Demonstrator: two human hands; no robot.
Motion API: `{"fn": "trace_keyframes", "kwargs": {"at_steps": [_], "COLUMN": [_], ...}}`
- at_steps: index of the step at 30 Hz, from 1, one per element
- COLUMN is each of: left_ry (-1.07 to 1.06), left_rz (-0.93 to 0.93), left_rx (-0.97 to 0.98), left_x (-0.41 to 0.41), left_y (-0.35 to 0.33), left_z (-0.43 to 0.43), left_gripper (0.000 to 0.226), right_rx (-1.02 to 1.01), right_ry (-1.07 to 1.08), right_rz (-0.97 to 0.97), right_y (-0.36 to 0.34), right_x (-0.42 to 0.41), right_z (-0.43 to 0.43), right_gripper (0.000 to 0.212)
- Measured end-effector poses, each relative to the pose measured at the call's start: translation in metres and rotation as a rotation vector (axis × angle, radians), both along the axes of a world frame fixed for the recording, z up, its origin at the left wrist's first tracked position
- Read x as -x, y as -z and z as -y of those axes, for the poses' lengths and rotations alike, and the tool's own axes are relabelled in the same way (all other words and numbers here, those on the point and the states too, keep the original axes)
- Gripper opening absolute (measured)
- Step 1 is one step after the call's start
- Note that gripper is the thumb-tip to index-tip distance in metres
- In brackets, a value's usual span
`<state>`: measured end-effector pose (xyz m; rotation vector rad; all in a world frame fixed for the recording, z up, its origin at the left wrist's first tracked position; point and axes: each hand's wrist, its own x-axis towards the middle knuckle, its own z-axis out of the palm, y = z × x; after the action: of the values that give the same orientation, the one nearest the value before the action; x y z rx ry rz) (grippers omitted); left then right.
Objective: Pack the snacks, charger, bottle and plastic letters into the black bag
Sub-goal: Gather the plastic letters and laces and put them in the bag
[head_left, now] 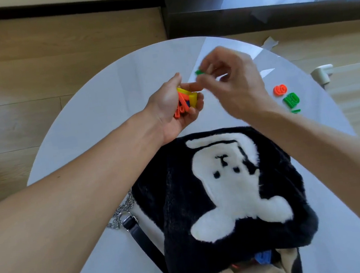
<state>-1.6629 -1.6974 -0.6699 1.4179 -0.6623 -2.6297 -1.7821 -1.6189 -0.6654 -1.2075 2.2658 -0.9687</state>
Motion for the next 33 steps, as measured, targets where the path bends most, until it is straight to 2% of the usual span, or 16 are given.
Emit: {"fn": "trace_keyframes", "kwargs": {"at_steps": [2, 5, 9, 11, 14, 16, 18, 20, 23, 26, 30, 33], "left_ry": [0.038, 0.085, 0.125, 0.117, 0.083, 0.066, 0.048, 0.015, -0.003, 0.010, 0.025, 0.033], "left_rz": [-0.057, -0.094, -0.055, -0.024, -0.012, -0.015, -0.022, -0.029, -0.014, 0.018, 0.068, 0.089], "left_rx": [0.010, 0.041, 0.050, 0.050, 0.017, 0.012, 0.028, 0.023, -0.006, -0.020, 0.006, 0.029], "left_x": [0.008, 0.006, 0.008, 0.012, 0.024, 0.035, 0.048, 0.063, 0.086, 0.106, 0.129, 0.145], "left_y": [-0.010, -0.016, -0.027, -0.030, -0.036, -0.040, -0.043, -0.045, -0.045, -0.038, -0.025, -0.018], "left_z": [-0.008, -0.015, -0.040, -0.052, -0.065, -0.073, -0.080, -0.089, -0.107, -0.125, -0.135, -0.136], "left_gripper": [0.045, 0.049, 0.043, 0.048, 0.050, 0.050, 0.050, 0.050, 0.050, 0.050, 0.049, 0.050], "right_rx": [0.028, -0.038, -0.077, -0.010, 0.023, -0.093, -0.331, -0.563, -0.642, -0.584, -0.496, -0.447], "right_ry": [-0.099, -0.112, -0.151, -0.118, 0.069, 0.215, 0.289, 0.265, 0.183, 0.154, 0.156, 0.119], "right_rz": [-0.032, -0.092, -0.083, -0.037, -0.083, -0.117, -0.147, -0.160, -0.170, -0.207, -0.210, -0.205], "right_y": [-0.028, -0.046, -0.061, -0.064, -0.053, -0.034, -0.008, 0.018, 0.052, 0.069, 0.077, 0.079], "right_x": [-0.022, -0.038, -0.028, -0.015, 0.024, 0.062, 0.099, 0.125, 0.143, 0.153, 0.162, 0.163], "right_z": [-0.015, -0.030, -0.052, -0.068, -0.097, -0.118, -0.137, -0.152, -0.163, -0.162, -0.162, -0.164], "right_gripper": [0.004, 0.007, 0.007, 0.014, 0.029, 0.041, 0.062, 0.083, 0.095, 0.089, 0.051, 0.038]}}
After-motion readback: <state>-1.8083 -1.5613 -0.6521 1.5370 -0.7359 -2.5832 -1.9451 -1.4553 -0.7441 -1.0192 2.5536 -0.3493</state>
